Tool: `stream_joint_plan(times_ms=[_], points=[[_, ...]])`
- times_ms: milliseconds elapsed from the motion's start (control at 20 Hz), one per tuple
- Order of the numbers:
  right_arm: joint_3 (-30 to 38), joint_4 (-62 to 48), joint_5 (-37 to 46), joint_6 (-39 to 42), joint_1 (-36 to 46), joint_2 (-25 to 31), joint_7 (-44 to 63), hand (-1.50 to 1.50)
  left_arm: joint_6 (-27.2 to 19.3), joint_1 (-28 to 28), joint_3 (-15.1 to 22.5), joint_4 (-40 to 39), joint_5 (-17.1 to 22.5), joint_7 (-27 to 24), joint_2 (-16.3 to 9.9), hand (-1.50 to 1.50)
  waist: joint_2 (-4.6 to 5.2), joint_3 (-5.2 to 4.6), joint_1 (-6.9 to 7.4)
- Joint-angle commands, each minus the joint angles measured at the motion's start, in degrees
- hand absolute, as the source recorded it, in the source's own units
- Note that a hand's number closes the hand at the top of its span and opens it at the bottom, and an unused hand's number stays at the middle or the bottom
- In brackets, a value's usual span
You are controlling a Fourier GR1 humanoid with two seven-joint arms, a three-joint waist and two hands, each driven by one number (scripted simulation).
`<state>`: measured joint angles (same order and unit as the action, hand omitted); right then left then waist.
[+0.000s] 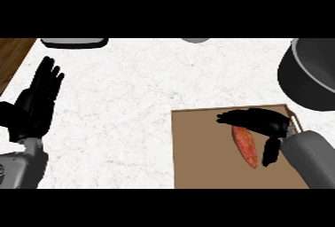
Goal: Pick the sweet potato from the tray and place it in the pot
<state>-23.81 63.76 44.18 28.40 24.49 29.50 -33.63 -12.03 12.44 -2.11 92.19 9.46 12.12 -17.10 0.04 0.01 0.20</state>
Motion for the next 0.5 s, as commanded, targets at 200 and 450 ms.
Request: stream_joint_plan(times_ms=[200,450], points=[[-2.76,-3.93,6.89,-8.49,-0.43,-2.85,-9.68,1.50,1.63,-1.40,-0.26,-1.60,-0.82,-2.03,1.90,0.00,0.06,-0.01,-0.01],[-1.81,-4.76,9.06,-6.75,0.61,-3.79,-10.63,1.50,2.50,1.69,-2.76,-1.70,-0.65,0.87,0.52,0.00,-0.02,-0.01,-0.16]])
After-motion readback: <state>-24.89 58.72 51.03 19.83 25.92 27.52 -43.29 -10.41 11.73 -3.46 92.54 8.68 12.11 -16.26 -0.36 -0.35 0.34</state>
